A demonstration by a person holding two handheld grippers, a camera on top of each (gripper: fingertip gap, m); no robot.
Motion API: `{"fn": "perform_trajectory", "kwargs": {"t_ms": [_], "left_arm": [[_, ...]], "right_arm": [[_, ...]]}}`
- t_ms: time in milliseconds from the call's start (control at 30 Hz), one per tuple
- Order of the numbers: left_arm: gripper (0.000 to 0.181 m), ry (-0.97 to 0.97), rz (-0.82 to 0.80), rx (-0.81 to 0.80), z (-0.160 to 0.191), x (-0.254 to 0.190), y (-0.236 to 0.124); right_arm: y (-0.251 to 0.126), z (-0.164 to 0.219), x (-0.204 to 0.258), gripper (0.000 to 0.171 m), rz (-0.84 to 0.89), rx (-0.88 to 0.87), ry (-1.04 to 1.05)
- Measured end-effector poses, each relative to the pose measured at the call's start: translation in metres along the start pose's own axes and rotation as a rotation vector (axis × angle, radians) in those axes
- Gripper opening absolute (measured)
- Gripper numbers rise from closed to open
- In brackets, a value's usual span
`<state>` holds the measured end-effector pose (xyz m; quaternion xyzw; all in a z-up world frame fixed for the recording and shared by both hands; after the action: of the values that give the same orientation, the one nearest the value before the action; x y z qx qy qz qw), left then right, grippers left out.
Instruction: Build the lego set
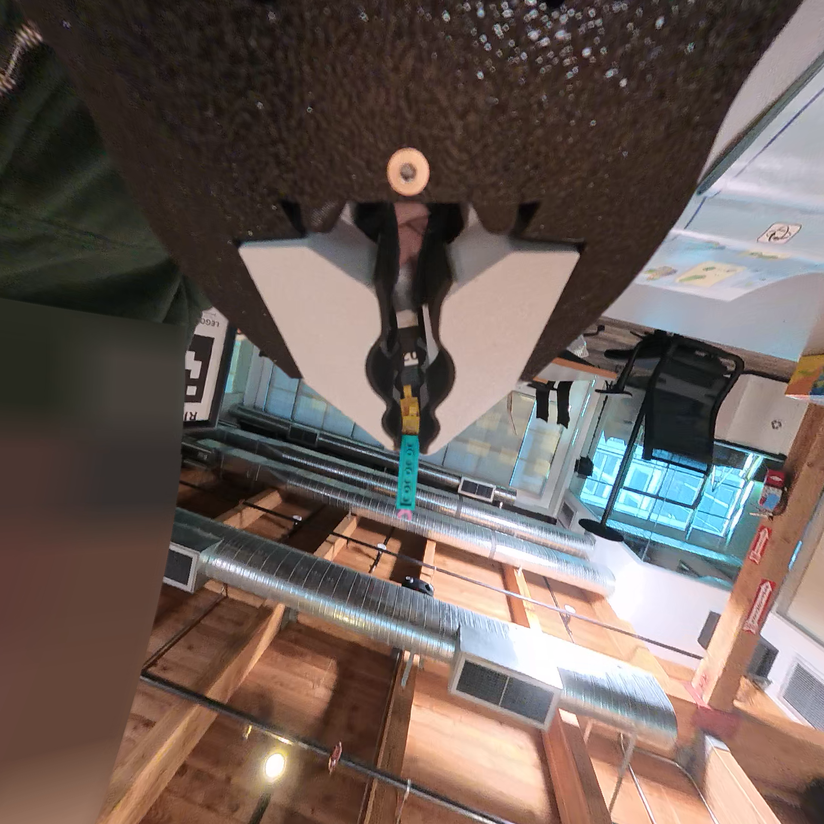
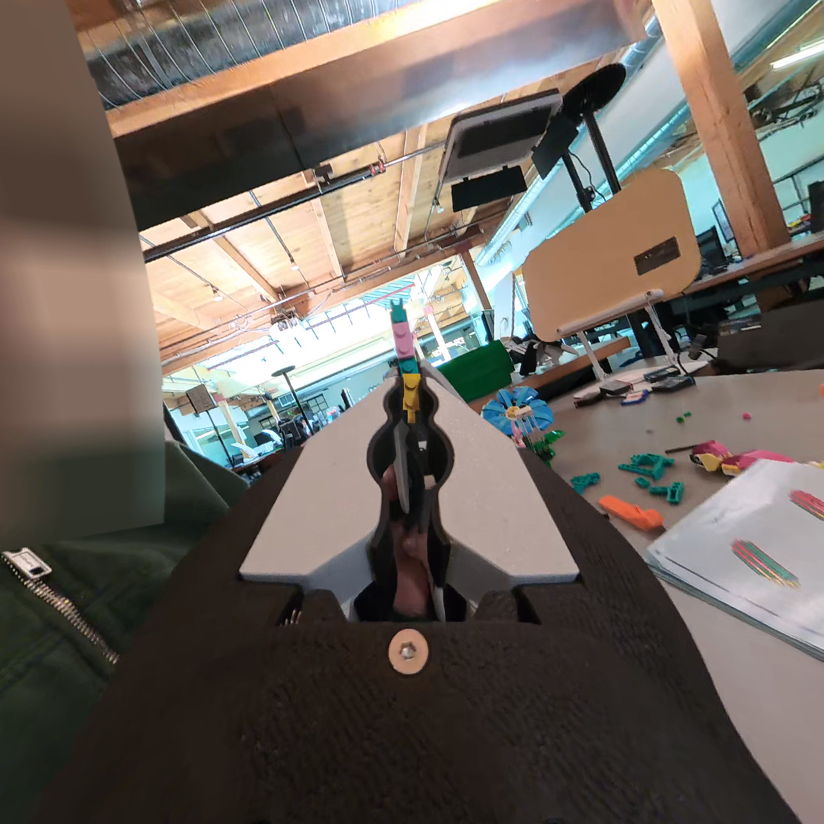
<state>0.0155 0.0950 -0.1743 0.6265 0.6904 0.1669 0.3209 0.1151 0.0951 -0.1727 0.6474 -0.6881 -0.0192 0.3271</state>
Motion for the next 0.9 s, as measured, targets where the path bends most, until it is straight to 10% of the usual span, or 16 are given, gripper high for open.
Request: {"fn": "perform_trajectory", "kwargs": {"t_ms": [900], "left_arm": [[0.006, -0.095, -0.049, -0.164, -0.009, 0.01, -0.009]], "right_arm": [[0.022, 0.011, -0.01, 0.006, 0.004, -0.113, 0.112]]}}
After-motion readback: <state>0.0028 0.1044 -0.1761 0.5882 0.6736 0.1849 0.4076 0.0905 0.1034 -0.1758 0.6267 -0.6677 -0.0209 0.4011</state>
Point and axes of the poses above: each gripper's, where its closed fingertips meet, y out along the fingers, z out of its underside, x = y × z across the jaws, the point moved 6 cm from there along -y, back along the fingers, and after that the axes turned 2 degrees about y, right-handed, at the moved point
